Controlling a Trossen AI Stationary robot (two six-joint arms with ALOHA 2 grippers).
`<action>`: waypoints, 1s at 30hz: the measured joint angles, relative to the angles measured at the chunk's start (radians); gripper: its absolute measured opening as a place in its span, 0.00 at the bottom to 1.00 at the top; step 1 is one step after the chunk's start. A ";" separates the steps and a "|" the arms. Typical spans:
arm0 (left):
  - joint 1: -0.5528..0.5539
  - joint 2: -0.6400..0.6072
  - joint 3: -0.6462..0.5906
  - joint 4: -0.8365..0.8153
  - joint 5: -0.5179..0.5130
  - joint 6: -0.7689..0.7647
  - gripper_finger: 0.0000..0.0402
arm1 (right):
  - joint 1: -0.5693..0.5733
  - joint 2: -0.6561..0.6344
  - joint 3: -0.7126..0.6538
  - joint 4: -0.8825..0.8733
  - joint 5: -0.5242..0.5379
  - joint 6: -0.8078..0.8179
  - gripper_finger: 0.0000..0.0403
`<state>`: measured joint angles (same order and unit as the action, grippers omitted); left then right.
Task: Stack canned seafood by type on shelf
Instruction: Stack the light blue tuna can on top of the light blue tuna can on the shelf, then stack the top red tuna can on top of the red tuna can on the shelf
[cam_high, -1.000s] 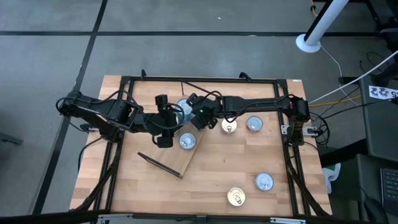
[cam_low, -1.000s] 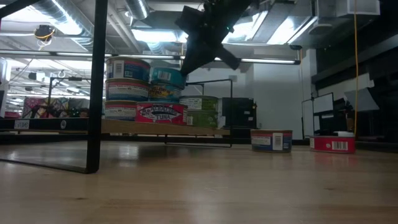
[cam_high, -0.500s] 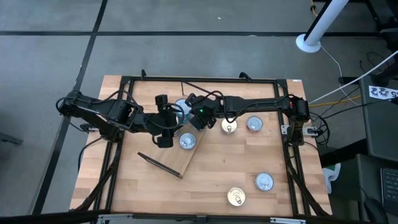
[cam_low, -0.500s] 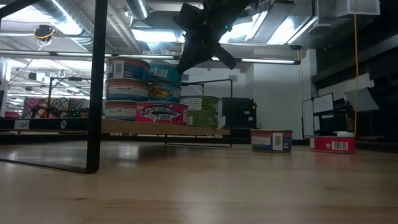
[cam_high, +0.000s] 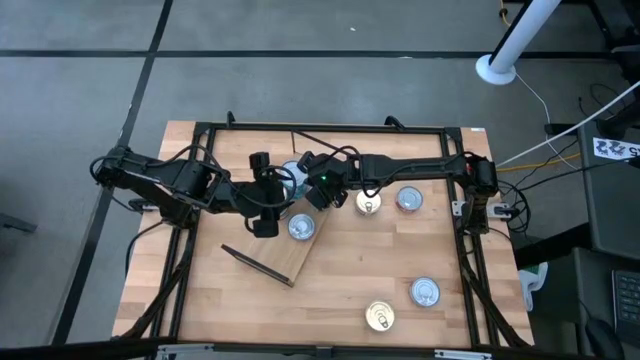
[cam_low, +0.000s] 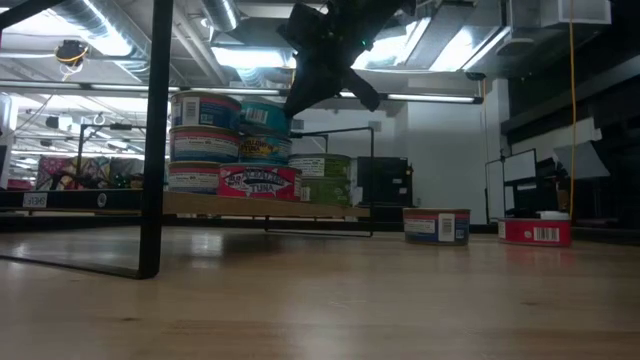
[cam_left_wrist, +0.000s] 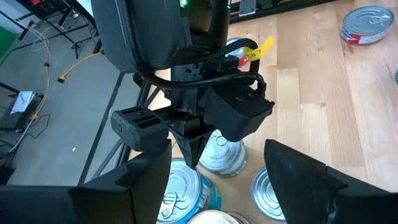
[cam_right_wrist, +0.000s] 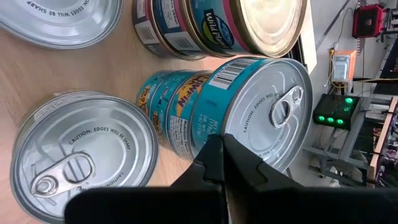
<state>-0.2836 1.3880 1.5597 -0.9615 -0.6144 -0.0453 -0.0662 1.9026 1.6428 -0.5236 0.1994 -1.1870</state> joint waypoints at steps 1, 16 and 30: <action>0.000 0.000 0.000 0.000 0.000 0.000 0.63 | 0.000 0.000 0.000 0.000 0.000 0.000 0.00; 0.000 0.000 0.000 0.000 0.000 -0.006 0.63 | -0.002 0.000 0.000 0.000 0.036 -0.003 0.01; 0.000 0.000 0.000 0.000 0.000 -0.008 0.63 | 0.000 -0.002 0.000 0.004 0.082 0.007 0.20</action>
<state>-0.2836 1.3880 1.5597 -0.9611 -0.6144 -0.0528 -0.0658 1.9007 1.6424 -0.5194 0.2816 -1.1805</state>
